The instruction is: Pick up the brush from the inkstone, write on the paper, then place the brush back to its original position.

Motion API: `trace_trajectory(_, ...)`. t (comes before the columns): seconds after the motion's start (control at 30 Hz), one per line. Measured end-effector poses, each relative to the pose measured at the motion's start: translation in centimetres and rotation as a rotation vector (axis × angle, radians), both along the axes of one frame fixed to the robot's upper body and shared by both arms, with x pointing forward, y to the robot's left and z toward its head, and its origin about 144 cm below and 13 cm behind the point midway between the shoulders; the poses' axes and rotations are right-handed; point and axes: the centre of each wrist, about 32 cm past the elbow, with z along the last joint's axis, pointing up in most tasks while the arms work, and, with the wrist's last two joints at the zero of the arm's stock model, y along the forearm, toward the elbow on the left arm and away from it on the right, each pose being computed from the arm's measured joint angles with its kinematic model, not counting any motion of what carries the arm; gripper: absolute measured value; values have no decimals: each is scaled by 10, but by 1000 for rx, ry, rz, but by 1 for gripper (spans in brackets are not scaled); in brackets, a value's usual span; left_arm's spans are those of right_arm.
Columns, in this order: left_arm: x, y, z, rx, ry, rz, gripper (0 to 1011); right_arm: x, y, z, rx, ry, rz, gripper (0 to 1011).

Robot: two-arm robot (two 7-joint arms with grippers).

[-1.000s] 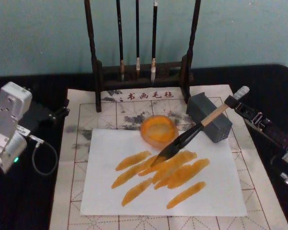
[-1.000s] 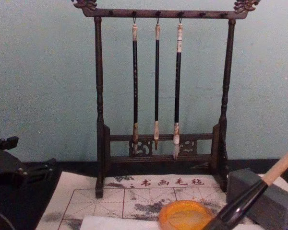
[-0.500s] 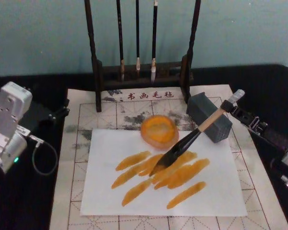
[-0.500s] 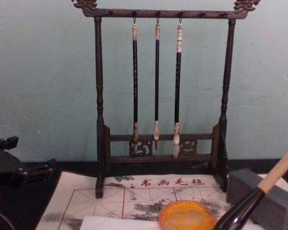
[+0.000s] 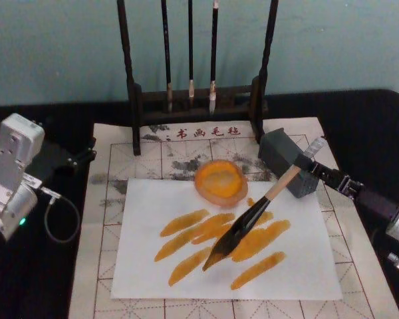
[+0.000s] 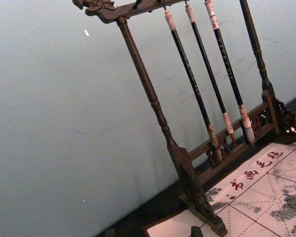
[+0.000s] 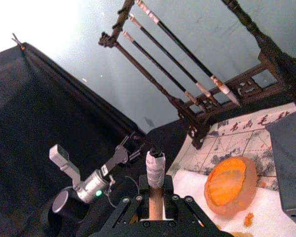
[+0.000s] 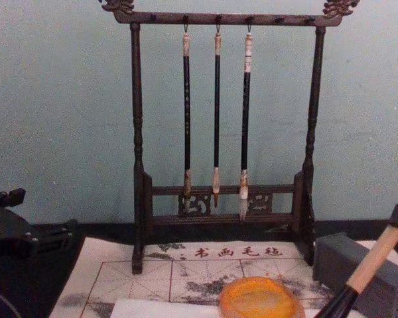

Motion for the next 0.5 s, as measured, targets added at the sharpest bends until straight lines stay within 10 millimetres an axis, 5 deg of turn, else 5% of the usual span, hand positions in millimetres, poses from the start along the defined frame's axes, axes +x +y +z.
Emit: trace_trajectory(0.5,0,0,0,0,0,0,1001,2,5,-5,-27,21,42,183)
